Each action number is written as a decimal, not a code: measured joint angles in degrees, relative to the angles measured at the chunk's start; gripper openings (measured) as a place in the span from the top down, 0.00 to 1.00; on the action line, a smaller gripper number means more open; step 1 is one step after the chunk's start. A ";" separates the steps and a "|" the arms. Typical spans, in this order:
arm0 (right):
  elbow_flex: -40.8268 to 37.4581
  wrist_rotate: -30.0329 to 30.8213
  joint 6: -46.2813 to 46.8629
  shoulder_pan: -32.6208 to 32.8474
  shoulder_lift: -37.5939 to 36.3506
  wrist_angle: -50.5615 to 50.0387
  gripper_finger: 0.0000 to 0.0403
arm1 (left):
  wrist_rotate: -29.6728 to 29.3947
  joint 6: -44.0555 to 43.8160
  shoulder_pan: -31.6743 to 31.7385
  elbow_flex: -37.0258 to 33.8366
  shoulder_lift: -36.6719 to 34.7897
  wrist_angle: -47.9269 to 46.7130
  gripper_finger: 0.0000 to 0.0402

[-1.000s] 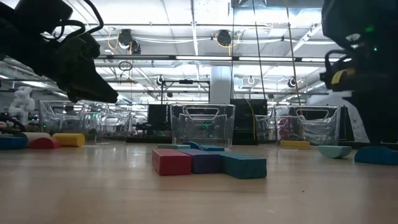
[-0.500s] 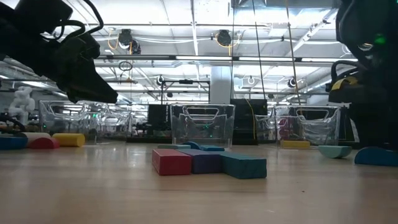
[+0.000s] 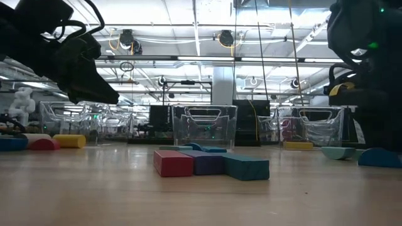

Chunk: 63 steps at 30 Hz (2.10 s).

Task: Sort blocks by size
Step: Put the green rectangular block into the right transparent bin

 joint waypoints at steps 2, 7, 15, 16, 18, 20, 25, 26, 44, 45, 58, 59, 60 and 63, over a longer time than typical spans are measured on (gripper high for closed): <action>0.00 0.24 -0.64 -0.01 0.01 -0.01 0.72 | -0.09 0.00 0.00 0.00 0.02 0.00 0.66; 0.11 0.93 -1.66 -0.01 -0.78 -0.40 0.77 | -0.33 0.00 0.00 0.00 0.01 -0.02 0.66; 5.09 9.00 -3.92 -1.01 -4.29 -7.78 0.76 | -0.33 0.01 0.00 0.00 0.02 0.03 0.66; 5.71 9.64 -4.68 -1.50 -4.77 -9.14 0.76 | -0.33 0.01 0.00 0.00 0.02 0.02 0.66; 7.28 11.65 -6.49 -2.68 -5.97 -11.36 0.76 | -0.33 -0.02 0.00 0.00 0.02 0.04 0.66; 8.86 12.64 -9.08 -3.87 -7.23 -11.68 0.76 | -0.33 -0.02 0.00 0.00 0.02 0.04 0.66; 11.87 14.25 -16.21 -7.10 -10.14 -11.85 0.76 | -0.33 -0.04 0.00 0.00 0.01 0.07 0.66; 12.39 14.34 -17.73 -7.79 -10.70 -11.84 0.76 | -0.33 -0.04 0.00 0.00 0.00 0.07 0.66; 21.75 12.96 -46.88 -28.07 -13.98 -11.79 0.76 | -0.61 0.04 0.00 0.02 0.00 0.07 0.66; 21.83 12.56 -47.83 -29.19 -13.96 -11.81 0.76 | -0.61 0.04 0.00 0.00 0.00 0.07 0.66; 21.99 10.00 -57.09 -41.61 -13.96 -11.75 0.76 | -0.63 0.09 0.00 0.00 0.01 0.00 0.66; 21.99 9.98 -57.56 -42.34 -13.96 -11.72 0.76 | -0.63 0.09 0.00 0.00 0.00 0.00 0.66; 21.99 9.98 -58.03 -43.07 -13.96 -11.65 0.76 | -0.63 0.09 0.00 0.00 0.01 0.00 0.66; 21.99 9.87 -59.32 -45.19 -13.96 -11.15 0.76 | -0.63 0.24 0.00 0.00 0.02 -0.02 0.66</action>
